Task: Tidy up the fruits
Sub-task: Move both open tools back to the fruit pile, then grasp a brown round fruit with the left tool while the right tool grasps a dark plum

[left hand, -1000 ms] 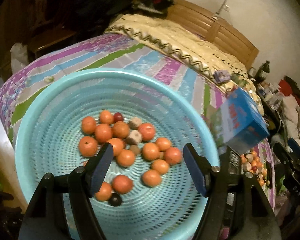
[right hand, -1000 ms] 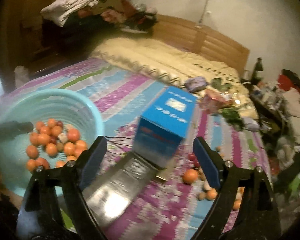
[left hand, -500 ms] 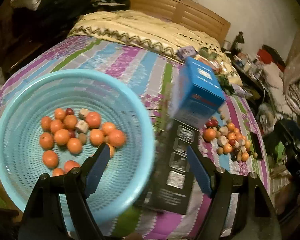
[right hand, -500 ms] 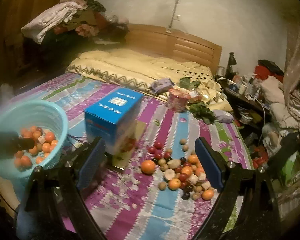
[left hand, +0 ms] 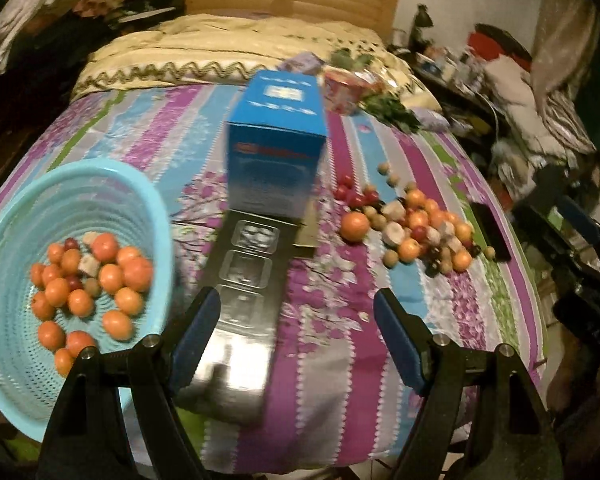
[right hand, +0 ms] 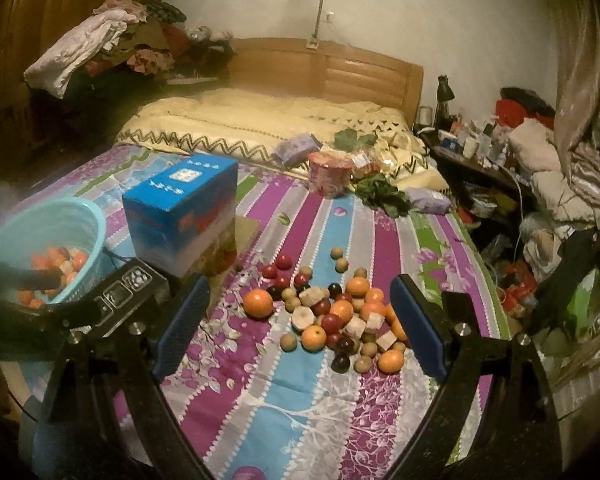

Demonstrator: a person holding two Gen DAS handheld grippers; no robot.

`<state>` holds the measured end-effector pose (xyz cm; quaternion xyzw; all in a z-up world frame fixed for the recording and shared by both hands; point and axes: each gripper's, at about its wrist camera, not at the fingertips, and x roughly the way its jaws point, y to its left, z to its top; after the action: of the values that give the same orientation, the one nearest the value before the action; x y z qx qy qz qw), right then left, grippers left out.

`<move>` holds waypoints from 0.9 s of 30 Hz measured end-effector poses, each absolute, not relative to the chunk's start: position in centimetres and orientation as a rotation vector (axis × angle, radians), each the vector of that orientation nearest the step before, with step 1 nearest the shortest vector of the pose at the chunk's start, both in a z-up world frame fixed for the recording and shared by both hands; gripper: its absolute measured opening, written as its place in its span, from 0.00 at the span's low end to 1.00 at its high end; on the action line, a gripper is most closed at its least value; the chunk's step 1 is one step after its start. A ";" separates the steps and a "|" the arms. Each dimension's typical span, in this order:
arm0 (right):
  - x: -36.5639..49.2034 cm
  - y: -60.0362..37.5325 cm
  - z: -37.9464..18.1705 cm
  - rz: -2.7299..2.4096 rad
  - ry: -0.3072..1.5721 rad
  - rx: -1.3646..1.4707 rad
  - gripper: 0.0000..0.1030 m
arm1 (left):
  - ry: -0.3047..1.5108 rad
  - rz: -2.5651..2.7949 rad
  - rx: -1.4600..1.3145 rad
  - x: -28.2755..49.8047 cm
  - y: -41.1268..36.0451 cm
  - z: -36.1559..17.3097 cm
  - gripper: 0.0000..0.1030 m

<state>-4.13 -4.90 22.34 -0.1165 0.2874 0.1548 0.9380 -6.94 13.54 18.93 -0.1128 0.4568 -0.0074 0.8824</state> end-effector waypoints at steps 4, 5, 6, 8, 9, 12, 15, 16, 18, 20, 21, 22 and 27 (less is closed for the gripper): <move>-3.7 -7.8 19.8 0.328 0.648 -0.192 0.89 | 0.981 -0.062 -0.230 -6.3 11.1 17.8 0.78; -3.5 -8.6 18.8 0.326 0.676 -0.181 0.89 | 0.991 -0.077 -0.227 -6.0 10.3 17.3 0.78; -3.3 -9.5 17.7 0.326 0.704 -0.171 0.89 | 1.003 -0.088 -0.227 -5.8 9.7 16.8 0.78; -3.1 -11.8 15.1 0.314 0.769 -0.141 0.88 | 1.029 -0.111 -0.233 -5.1 8.4 15.5 0.78; -3.1 -13.1 13.8 0.302 0.802 -0.125 0.88 | 1.046 -0.125 -0.239 -4.8 7.4 14.6 0.78; -3.4 -16.3 11.3 0.280 0.875 -0.079 0.84 | 1.093 -0.168 -0.242 -3.3 5.0 11.9 0.78; -3.5 -18.5 9.8 0.260 0.925 -0.033 0.83 | 1.108 -0.190 -0.212 -1.5 2.9 9.7 0.75; -3.5 -19.3 9.4 0.252 0.937 -0.019 0.83 | 1.101 -0.205 -0.202 -0.5 2.0 8.8 0.71; -3.4 -20.3 8.9 0.242 0.949 0.006 0.82 | 1.075 -0.216 -0.178 0.9 1.1 7.9 0.58; -3.3 -21.1 8.7 0.230 0.953 0.024 0.82 | 1.074 -0.225 -0.185 2.8 0.7 6.5 0.44; -3.2 -21.5 8.7 0.226 0.952 0.030 0.82 | 1.076 -0.228 -0.201 3.7 0.6 5.9 0.39; -3.2 -21.8 8.6 0.225 0.951 0.034 0.82 | 1.073 -0.226 -0.213 4.4 0.5 5.3 0.35; -2.9 -22.4 8.1 0.237 0.951 0.050 0.77 | 1.071 -0.270 -0.173 6.2 -1.1 3.5 0.35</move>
<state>-2.86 -22.44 8.14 0.0241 0.4565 0.1139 0.8821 6.21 -1.11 3.45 -0.0821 0.5079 -0.1280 0.8479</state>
